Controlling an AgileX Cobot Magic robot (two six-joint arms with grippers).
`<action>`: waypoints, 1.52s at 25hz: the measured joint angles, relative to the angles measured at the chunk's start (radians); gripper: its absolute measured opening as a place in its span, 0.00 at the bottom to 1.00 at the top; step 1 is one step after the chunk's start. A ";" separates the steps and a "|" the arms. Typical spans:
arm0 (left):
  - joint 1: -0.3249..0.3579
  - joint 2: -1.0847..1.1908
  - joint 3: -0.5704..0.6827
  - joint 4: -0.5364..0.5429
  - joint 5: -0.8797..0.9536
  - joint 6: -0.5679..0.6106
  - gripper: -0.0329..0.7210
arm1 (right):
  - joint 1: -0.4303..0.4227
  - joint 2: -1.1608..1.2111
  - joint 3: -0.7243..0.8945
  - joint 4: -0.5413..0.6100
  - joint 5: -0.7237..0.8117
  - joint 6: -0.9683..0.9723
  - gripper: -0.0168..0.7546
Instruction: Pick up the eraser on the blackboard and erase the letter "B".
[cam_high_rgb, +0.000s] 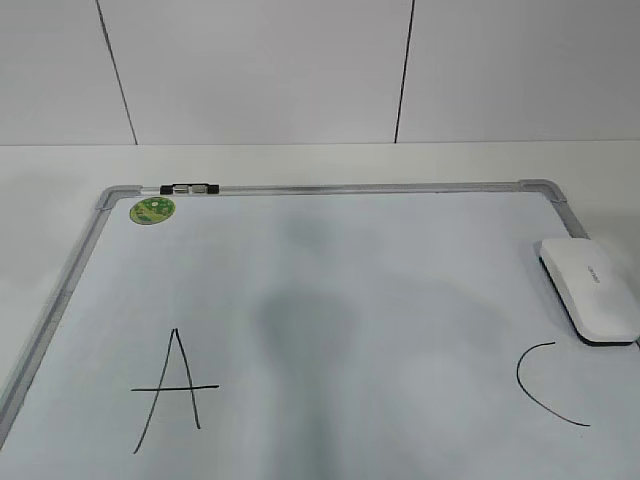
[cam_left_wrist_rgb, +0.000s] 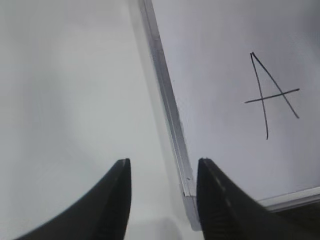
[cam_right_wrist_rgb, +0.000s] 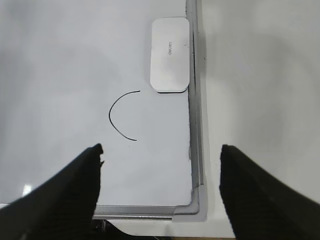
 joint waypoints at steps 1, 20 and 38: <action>0.000 -0.058 0.033 0.001 0.002 0.000 0.48 | 0.000 -0.056 0.027 -0.002 0.002 0.000 0.79; 0.000 -0.957 0.507 0.024 -0.061 0.000 0.47 | 0.000 -0.660 0.400 -0.012 0.004 -0.066 0.78; 0.000 -1.032 0.535 0.024 -0.114 0.000 0.42 | 0.000 -0.676 0.461 -0.035 -0.107 -0.076 0.78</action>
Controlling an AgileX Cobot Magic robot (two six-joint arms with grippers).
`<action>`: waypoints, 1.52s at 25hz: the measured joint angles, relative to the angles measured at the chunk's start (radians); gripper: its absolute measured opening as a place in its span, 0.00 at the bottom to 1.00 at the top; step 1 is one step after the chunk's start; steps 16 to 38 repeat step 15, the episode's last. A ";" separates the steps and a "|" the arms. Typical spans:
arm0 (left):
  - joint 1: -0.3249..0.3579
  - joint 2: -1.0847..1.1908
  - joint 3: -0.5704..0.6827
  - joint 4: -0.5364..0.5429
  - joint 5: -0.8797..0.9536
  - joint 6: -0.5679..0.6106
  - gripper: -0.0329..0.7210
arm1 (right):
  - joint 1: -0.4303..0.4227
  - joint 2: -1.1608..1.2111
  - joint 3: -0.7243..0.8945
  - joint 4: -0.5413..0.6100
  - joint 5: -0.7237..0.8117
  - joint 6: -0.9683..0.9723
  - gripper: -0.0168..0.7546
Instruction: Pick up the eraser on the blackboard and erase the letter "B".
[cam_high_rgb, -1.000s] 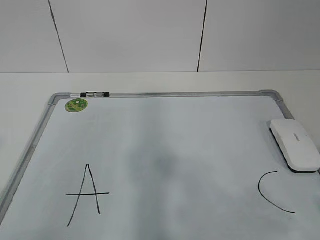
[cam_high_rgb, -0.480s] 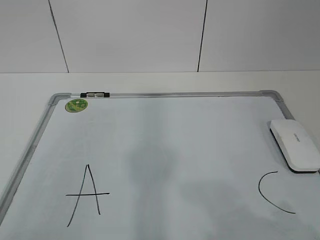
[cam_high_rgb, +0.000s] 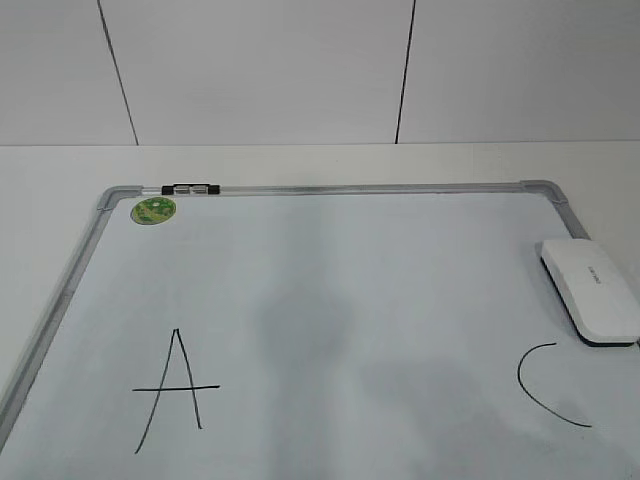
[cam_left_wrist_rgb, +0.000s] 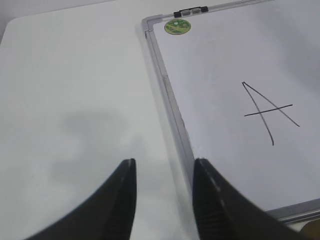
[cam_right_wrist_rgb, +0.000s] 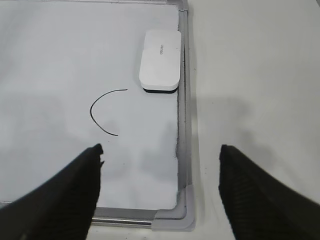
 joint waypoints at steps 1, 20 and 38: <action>0.000 0.000 0.000 0.000 0.000 0.000 0.41 | 0.000 0.000 0.000 0.000 0.000 0.000 0.78; 0.036 -0.006 0.000 0.000 -0.002 0.000 0.35 | 0.000 0.000 0.002 0.000 -0.004 0.000 0.78; 0.036 -0.006 0.000 0.000 -0.002 0.000 0.35 | 0.000 0.000 0.002 0.000 -0.004 0.000 0.78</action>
